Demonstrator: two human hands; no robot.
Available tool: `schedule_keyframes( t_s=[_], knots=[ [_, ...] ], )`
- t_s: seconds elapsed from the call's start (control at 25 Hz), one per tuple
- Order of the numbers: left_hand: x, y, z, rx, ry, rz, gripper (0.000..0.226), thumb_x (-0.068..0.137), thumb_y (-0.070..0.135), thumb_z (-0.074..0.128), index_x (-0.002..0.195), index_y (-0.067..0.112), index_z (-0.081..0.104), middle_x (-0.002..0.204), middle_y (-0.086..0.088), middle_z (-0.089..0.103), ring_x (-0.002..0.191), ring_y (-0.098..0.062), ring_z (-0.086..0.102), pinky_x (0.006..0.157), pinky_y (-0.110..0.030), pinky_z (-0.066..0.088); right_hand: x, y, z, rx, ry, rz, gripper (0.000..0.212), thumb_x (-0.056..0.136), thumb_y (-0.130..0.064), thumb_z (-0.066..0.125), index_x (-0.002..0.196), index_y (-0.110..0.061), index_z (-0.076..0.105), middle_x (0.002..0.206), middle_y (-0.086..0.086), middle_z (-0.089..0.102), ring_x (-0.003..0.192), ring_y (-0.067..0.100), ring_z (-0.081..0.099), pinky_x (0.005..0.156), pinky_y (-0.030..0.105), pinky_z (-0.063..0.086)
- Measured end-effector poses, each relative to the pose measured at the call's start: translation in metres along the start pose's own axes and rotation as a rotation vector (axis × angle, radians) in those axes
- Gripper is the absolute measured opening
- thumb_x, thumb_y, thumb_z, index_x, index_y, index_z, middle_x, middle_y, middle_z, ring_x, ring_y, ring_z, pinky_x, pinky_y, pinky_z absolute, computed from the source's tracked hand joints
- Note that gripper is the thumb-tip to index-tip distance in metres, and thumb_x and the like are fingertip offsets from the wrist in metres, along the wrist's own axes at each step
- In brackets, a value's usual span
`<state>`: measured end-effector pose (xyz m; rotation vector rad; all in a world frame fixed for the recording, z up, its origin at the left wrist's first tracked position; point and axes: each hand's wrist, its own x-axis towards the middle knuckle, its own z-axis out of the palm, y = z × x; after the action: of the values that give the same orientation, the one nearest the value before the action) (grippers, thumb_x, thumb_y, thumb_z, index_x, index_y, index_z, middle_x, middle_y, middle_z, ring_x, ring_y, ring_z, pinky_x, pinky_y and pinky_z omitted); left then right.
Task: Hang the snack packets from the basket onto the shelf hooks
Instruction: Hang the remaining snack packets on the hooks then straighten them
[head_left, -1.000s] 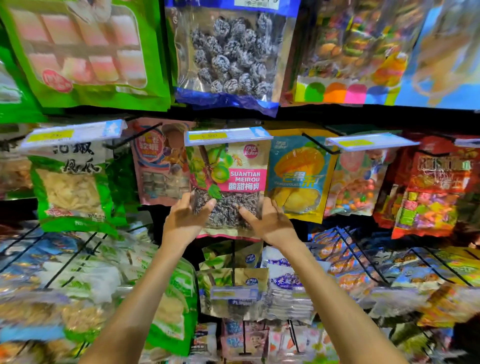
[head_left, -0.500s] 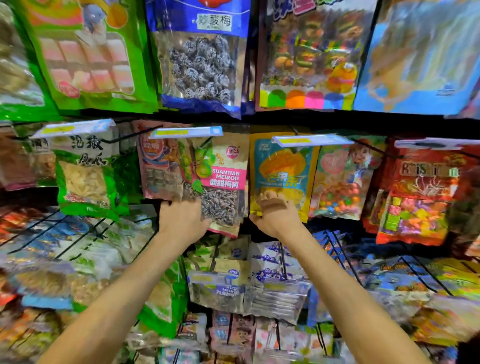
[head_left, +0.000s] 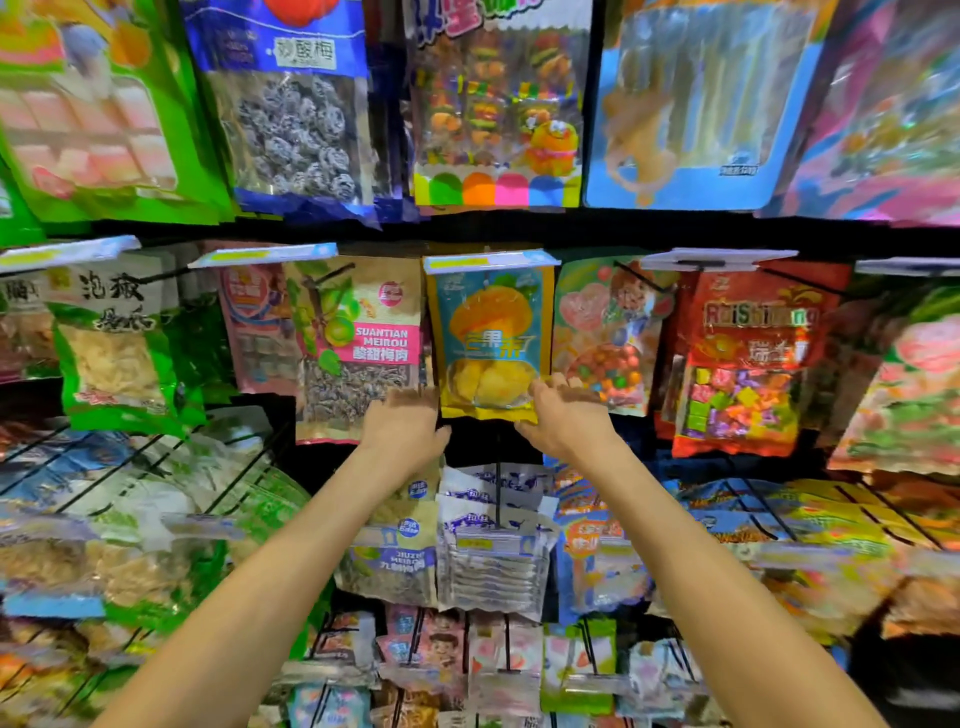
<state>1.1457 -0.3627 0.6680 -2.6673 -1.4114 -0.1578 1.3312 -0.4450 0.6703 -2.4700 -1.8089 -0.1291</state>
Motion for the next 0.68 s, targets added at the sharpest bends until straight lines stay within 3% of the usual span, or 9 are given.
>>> schedule_keyframes(
  t_s=[0.16, 0.32, 0.4, 0.52, 0.68],
  knots=[
    [0.022, 0.016, -0.01, -0.154, 0.018, -0.035, 0.048, 0.098, 0.034, 0.044, 0.14, 0.01, 0.037, 0.131, -0.013, 0.049, 0.119, -0.031, 0.05, 0.094, -0.041, 0.045, 0.012, 0.008, -0.008, 0.055, -0.017, 0.01, 0.059, 0.097, -0.044, 0.05, 0.142, -0.007, 0.036, 0.14, 0.017, 0.037, 0.129, 0.036, 0.035, 0.099, 0.047, 0.041],
    [0.051, 0.023, -0.013, -0.237, 0.016, -0.036, 0.051, 0.098, 0.038, 0.044, 0.14, 0.01, 0.037, 0.136, -0.013, 0.045, 0.122, -0.029, 0.047, 0.096, -0.042, 0.047, 0.032, 0.014, -0.009, 0.105, -0.024, 0.039, 0.057, 0.097, -0.042, 0.053, 0.137, -0.004, 0.039, 0.138, 0.018, 0.039, 0.129, 0.037, 0.037, 0.101, 0.044, 0.038],
    [0.06, 0.021, -0.005, -0.399, 0.021, -0.061, 0.049, 0.096, 0.038, 0.047, 0.136, 0.011, 0.041, 0.133, -0.012, 0.051, 0.116, -0.027, 0.055, 0.092, -0.04, 0.05, 0.042, 0.018, -0.005, 0.123, -0.033, 0.064, 0.057, 0.097, -0.042, 0.054, 0.136, -0.003, 0.039, 0.138, 0.018, 0.041, 0.127, 0.036, 0.039, 0.101, 0.044, 0.037],
    [0.069, 0.016, 0.006, -0.596, 0.016, -0.119, 0.055, 0.092, 0.041, 0.05, 0.129, 0.001, 0.042, 0.117, -0.018, 0.057, 0.103, -0.037, 0.061, 0.08, -0.044, 0.053, 0.053, 0.019, -0.003, 0.147, 0.065, 0.089, 0.05, 0.098, -0.037, 0.052, 0.131, -0.001, 0.042, 0.134, 0.018, 0.046, 0.124, 0.035, 0.043, 0.099, 0.043, 0.038],
    [0.076, 0.013, 0.007, -0.799, 0.02, -0.181, 0.06, 0.096, 0.035, 0.052, 0.127, -0.015, 0.041, 0.117, -0.033, 0.052, 0.112, -0.047, 0.055, 0.087, -0.047, 0.046, 0.064, 0.017, -0.002, 0.264, 0.153, 0.144, 0.045, 0.099, -0.037, 0.051, 0.122, 0.001, 0.047, 0.122, 0.02, 0.056, 0.112, 0.036, 0.055, 0.087, 0.04, 0.044]
  ],
)
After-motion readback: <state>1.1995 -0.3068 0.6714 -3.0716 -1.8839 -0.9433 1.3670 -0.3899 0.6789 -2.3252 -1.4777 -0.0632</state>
